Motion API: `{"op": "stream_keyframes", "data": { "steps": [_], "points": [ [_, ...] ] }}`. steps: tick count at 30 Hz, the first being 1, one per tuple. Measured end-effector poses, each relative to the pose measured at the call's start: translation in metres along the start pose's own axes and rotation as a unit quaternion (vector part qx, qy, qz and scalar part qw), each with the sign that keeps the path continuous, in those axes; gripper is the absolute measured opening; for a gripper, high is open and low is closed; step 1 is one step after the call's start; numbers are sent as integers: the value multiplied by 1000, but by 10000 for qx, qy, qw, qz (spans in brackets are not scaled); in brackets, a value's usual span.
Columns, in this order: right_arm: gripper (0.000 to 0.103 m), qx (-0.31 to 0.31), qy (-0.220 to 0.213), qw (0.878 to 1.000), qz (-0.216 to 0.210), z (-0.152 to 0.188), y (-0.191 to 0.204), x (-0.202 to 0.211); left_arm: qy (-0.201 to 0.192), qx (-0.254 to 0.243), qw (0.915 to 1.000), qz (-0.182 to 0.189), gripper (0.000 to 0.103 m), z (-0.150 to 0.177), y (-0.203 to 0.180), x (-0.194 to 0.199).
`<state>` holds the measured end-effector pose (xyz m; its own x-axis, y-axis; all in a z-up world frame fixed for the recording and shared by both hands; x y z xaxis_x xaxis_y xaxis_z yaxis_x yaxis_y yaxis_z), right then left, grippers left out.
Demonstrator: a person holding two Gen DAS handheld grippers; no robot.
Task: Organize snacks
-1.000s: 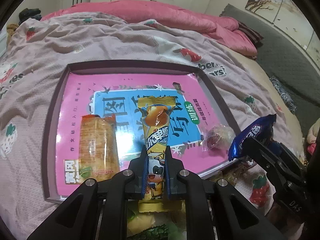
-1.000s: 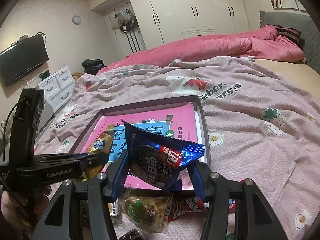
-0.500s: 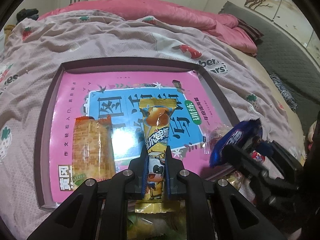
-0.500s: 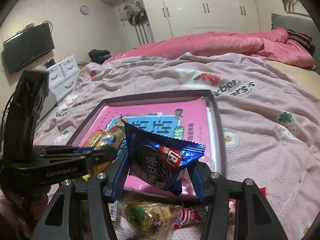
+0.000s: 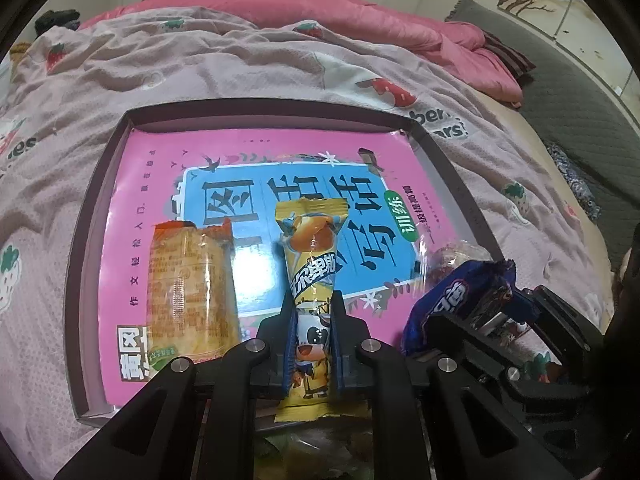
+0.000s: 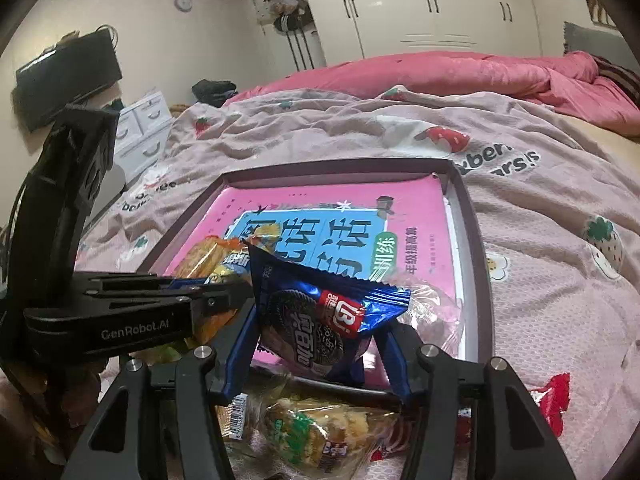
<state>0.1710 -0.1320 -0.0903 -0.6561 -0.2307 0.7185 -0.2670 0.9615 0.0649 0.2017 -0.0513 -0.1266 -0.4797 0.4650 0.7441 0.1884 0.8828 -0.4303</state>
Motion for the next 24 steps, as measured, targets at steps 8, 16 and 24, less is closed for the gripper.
{"op": "stream_keyframes", "data": {
  "steps": [8, 16, 24],
  "points": [
    [56, 101, 31, 9997, 214, 2, -3, -7, 2, 64, 10000, -34, 16, 1, 6, 3],
    [56, -27, 131, 9992, 380, 4, -14, -14, 21, 83, 9999, -65, 16, 2, 7, 3],
    [56, 21, 117, 9993, 344, 4, -12, -14, 37, 96, 9999, -70, 16, 3, 8, 3]
  ]
}}
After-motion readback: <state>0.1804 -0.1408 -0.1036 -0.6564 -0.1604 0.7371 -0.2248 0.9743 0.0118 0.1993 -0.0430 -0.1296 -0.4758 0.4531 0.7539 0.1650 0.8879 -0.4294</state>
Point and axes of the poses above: each gripper's, at about its wrist camera, not at the fingertips, and x roughly against the way its jaws point, y to its left, z to its underside, the point moved 8 cm from there along -x, roughly the way its jaws point, and after that the axes turned 14 degrees about z, right-handed, at the moved point
